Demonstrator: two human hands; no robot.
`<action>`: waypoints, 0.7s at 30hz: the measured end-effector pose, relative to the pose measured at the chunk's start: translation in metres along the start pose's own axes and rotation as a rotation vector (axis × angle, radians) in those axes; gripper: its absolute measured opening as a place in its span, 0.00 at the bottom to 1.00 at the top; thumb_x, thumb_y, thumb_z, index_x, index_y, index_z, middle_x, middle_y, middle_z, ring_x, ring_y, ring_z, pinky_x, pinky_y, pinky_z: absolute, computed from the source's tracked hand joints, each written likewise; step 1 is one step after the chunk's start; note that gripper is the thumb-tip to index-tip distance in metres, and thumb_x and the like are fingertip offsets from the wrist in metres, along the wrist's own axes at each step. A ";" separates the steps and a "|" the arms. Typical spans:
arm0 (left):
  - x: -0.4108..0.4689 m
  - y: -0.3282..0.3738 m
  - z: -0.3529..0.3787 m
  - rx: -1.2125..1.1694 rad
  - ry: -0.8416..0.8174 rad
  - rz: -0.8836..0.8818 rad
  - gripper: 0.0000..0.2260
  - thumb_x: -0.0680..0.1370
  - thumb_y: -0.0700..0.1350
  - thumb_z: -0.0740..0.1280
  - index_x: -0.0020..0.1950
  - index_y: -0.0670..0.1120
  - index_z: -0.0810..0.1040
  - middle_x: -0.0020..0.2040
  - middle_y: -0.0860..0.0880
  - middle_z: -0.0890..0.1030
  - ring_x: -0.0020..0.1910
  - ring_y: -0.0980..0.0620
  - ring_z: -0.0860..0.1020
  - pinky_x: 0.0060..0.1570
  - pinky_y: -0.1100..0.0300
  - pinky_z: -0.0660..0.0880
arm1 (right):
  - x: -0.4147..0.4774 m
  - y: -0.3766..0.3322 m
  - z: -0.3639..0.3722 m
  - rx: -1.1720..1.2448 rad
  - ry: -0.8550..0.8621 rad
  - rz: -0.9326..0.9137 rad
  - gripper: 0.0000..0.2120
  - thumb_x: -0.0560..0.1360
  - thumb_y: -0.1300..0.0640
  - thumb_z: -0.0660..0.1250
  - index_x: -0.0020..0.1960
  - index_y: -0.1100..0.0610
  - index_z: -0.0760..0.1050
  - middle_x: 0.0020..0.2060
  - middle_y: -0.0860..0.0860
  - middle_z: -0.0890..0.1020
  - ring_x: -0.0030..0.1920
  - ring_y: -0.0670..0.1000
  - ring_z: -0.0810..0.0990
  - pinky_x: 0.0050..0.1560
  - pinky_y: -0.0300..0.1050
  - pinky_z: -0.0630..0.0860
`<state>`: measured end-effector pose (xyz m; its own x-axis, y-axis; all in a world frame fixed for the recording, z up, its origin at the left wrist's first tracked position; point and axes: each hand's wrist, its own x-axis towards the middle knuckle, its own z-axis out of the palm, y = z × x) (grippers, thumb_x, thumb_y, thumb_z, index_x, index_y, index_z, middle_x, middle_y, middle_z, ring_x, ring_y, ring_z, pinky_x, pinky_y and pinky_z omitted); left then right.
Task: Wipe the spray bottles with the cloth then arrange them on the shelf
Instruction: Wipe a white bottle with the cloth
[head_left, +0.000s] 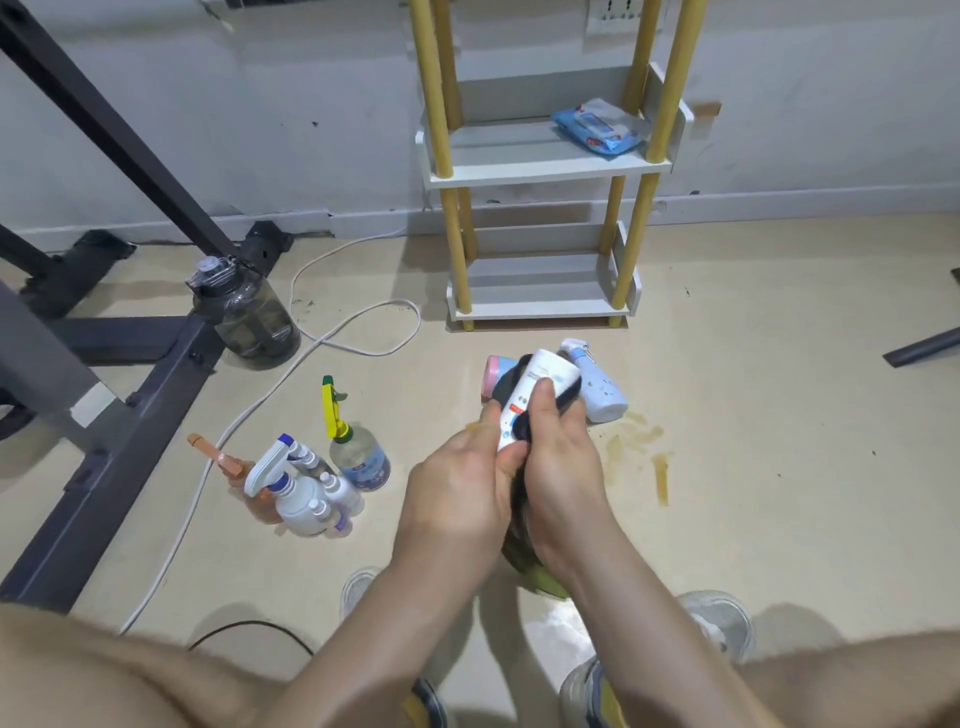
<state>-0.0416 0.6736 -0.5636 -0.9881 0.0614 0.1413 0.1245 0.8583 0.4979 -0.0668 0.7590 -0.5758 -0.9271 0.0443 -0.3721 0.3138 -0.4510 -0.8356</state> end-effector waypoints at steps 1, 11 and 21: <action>-0.001 -0.002 0.001 -0.004 -0.010 0.030 0.22 0.83 0.51 0.51 0.77 0.50 0.64 0.50 0.46 0.78 0.51 0.43 0.77 0.43 0.56 0.65 | -0.002 0.004 -0.002 0.009 -0.009 -0.014 0.20 0.77 0.40 0.60 0.67 0.43 0.67 0.57 0.51 0.82 0.59 0.54 0.82 0.65 0.60 0.74; 0.033 -0.003 -0.049 -0.696 -0.145 -0.180 0.08 0.76 0.46 0.72 0.52 0.53 0.77 0.38 0.50 0.79 0.31 0.49 0.78 0.34 0.54 0.80 | 0.006 -0.050 -0.048 -0.368 -0.766 0.059 0.17 0.72 0.66 0.71 0.60 0.59 0.77 0.50 0.55 0.83 0.52 0.51 0.81 0.55 0.44 0.79; 0.034 -0.035 -0.058 -0.228 -0.240 -0.232 0.23 0.79 0.63 0.60 0.33 0.47 0.73 0.25 0.49 0.77 0.27 0.49 0.73 0.34 0.55 0.71 | 0.003 -0.035 -0.017 -1.539 -0.365 -0.538 0.16 0.68 0.53 0.73 0.47 0.53 0.67 0.34 0.49 0.74 0.35 0.56 0.77 0.32 0.52 0.75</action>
<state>-0.0744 0.6163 -0.5261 -0.9820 0.0194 -0.1876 -0.1143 0.7301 0.6737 -0.0769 0.7898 -0.5540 -0.9151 -0.4031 -0.0079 -0.3452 0.7935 -0.5011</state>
